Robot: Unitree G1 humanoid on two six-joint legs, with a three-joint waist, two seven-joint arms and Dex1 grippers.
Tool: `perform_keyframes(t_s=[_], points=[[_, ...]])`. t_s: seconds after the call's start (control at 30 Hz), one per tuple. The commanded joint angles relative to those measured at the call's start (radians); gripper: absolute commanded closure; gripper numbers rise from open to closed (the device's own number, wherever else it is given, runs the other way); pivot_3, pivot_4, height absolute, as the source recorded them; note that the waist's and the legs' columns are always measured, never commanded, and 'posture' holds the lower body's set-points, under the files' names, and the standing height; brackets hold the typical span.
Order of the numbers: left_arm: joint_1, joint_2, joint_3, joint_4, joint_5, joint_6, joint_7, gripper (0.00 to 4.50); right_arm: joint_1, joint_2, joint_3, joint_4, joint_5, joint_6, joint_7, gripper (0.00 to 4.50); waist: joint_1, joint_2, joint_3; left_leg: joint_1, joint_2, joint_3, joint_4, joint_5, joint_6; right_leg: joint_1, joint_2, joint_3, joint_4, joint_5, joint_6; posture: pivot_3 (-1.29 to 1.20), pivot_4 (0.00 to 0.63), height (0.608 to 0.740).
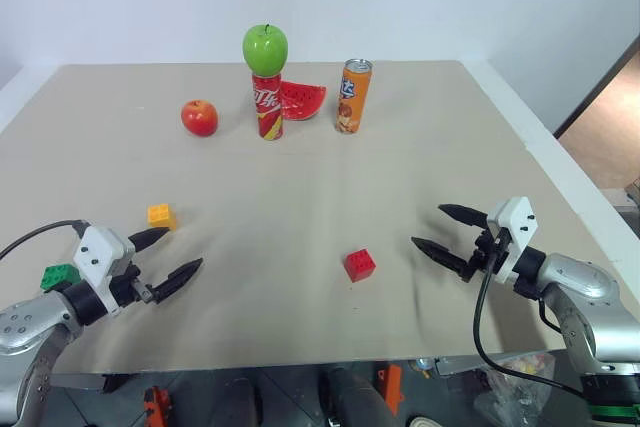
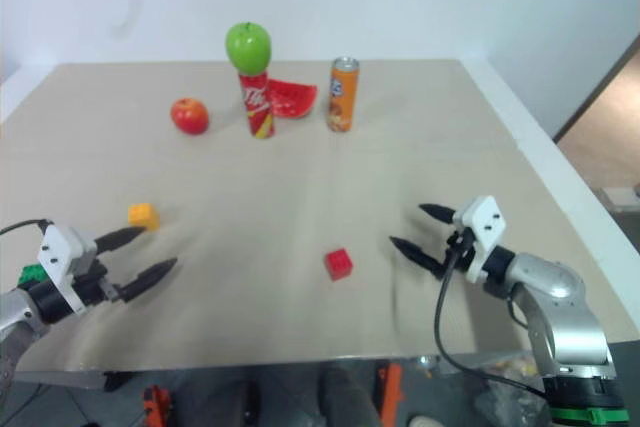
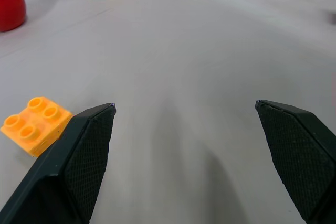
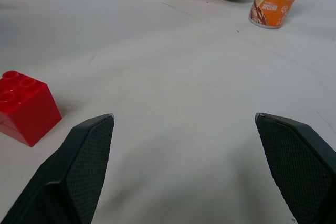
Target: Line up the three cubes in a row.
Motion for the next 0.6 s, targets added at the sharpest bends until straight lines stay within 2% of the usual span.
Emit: perform_keyframes(t_s=[0.03,0.23,0.43,0.6], points=[[0.001,0.027,0.046,0.009,-0.008,-0.031,-0.023,0.08,-0.019,-0.023,-0.038,-0.002,0.007,-0.020,0.012,0.00,0.000,0.000,0.000,0.000,0.000,0.000,0.000,0.000,0.000,0.000,0.000,0.000,0.000,0.000,0.000,0.00,0.150,0.740],[0.002,0.036,0.031,-0.002,-0.002,-0.058,-0.049,0.08,-0.022,-0.024,-0.032,-0.013,0.014,-0.024,0.027,0.00,0.000,0.000,0.000,0.000,0.000,0.000,0.000,0.000,0.000,0.000,0.000,0.000,0.000,0.000,-0.001,0.00,0.150,0.740],[0.083,0.027,-0.112,-0.180,-0.019,-0.056,-0.115,0.08,0.030,-0.008,0.074,-0.252,0.070,0.049,0.073,0.00,0.000,0.000,0.000,0.000,0.001,0.000,-0.001,-0.001,0.000,0.000,0.000,0.000,0.000,0.001,0.001,0.00,0.150,0.740],[0.070,0.053,-0.222,-0.229,-0.017,-0.028,-0.159,0.08,-0.017,-0.007,0.162,-0.286,0.065,0.065,0.117,0.00,0.000,0.000,0.000,0.000,0.001,0.000,0.000,-0.001,0.000,0.000,0.000,0.000,0.000,-0.001,-0.002,0.00,0.150,0.740]])
